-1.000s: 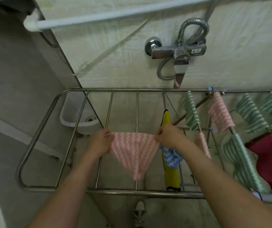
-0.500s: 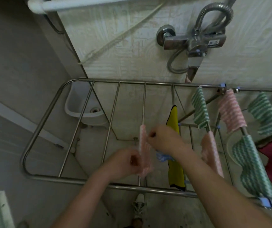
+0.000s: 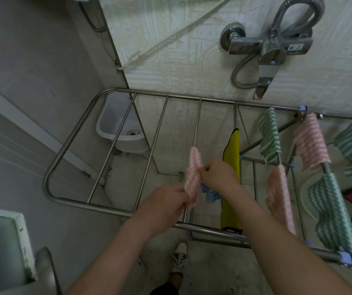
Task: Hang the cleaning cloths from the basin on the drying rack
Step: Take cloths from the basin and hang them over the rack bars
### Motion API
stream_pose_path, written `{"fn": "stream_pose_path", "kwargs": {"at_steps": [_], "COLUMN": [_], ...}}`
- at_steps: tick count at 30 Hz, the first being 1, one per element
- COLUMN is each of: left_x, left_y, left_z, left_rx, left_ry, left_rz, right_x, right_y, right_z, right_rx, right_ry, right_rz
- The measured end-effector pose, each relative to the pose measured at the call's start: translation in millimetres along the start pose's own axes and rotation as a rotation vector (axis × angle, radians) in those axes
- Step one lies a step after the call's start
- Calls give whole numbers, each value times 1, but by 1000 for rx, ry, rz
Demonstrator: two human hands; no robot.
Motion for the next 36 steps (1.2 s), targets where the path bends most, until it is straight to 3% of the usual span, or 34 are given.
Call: {"fn": "stream_pose_path", "kwargs": {"at_steps": [7, 12, 15, 23, 27, 30, 32, 36], "left_x": [-12, -14, -25, -30, -28, -24, -21, -25], "left_y": [-10, -13, -11, -6, -6, -5, -5, -7], "left_z": [-3, 10, 7, 10, 2, -4, -4, 2], "left_rx": [171, 376, 415, 432, 422, 352, 336, 366], "left_ry": [-296, -327, -411, -516, -400, -276, -327, -380], "left_rz": [183, -65, -14, 25, 47, -19, -103, -83], "right_x": [-3, 10, 0, -3, -5, -6, -4, 22], "right_y": [-3, 1, 1, 5, 3, -1, -3, -15], "right_z": [-4, 6, 16, 3, 5, 8, 6, 3], "right_rx": [-20, -28, 9, -47, -57, -62, -74, -131], "right_ry": [15, 9, 34, 181, 167, 170, 179, 445], "right_rz": [53, -38, -9, -92, -145, -177, -169, -143]}}
Point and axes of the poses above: each hand's wrist, its own y-axis towards the middle knuckle, its own x-axis out of the back of the hand, z = x × y, the point moved 5 cm from there along y, towards the middle knuckle, and after that the axes turned 5 degrees about -y, right-handed, at the moved point
